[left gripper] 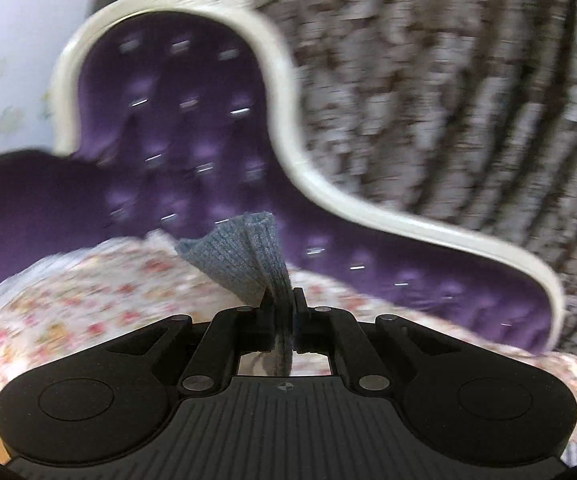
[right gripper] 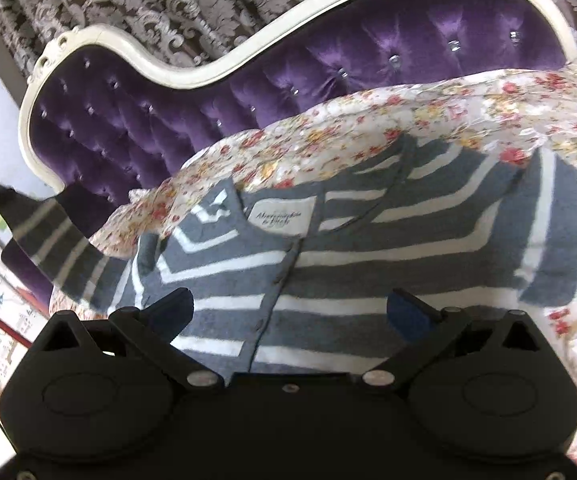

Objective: Fold small clothes
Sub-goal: 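Fold the held sleeve across the cardigan body with the left gripper, release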

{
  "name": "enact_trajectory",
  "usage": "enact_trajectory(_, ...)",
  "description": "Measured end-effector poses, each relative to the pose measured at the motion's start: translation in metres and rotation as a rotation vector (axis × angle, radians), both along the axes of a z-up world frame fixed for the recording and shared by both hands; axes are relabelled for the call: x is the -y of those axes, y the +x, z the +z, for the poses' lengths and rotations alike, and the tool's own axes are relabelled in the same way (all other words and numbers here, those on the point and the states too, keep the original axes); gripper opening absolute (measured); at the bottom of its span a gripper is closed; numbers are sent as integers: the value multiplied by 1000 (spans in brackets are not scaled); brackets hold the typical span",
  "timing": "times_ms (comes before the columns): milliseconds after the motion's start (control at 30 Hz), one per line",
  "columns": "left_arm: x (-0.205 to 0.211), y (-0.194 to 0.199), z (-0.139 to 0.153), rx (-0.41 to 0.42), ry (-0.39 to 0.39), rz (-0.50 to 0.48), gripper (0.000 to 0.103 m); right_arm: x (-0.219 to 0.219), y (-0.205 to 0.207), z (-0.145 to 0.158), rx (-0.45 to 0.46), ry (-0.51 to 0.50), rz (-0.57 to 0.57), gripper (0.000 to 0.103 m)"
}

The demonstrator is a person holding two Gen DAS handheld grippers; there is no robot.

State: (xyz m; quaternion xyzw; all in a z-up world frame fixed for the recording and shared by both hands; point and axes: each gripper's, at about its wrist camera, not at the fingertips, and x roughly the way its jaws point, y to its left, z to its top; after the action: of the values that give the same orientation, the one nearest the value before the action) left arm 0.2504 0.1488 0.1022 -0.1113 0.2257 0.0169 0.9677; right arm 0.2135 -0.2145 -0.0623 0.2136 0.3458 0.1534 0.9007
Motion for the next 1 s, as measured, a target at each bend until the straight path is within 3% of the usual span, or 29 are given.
enact_trajectory(100,43,9,8,8,7,-83,6,12,0,5,6,19,-36,103)
enact_trajectory(267,111,24,-3,-15,10,-211,6,37,-1,13,29,52,-112,103)
enact_trajectory(600,216,37,-83,-142,-1,-385,7,89,-2,24,61,131,-285,102)
enact_trajectory(767,244,33,-114,-203,45,-436,8,105,-3,23,65,157,-341,102)
enact_trajectory(800,248,31,-118,-213,57,-456,11,107,-3,22,63,160,-351,102)
enact_trajectory(900,257,24,-125,-233,71,-526,43,113,-3,21,59,172,-376,102)
enact_trajectory(967,261,15,-123,-222,72,-587,52,115,-2,21,59,172,-388,103)
enact_trajectory(1000,262,11,-123,-214,76,-608,62,116,-2,20,58,171,-394,103)
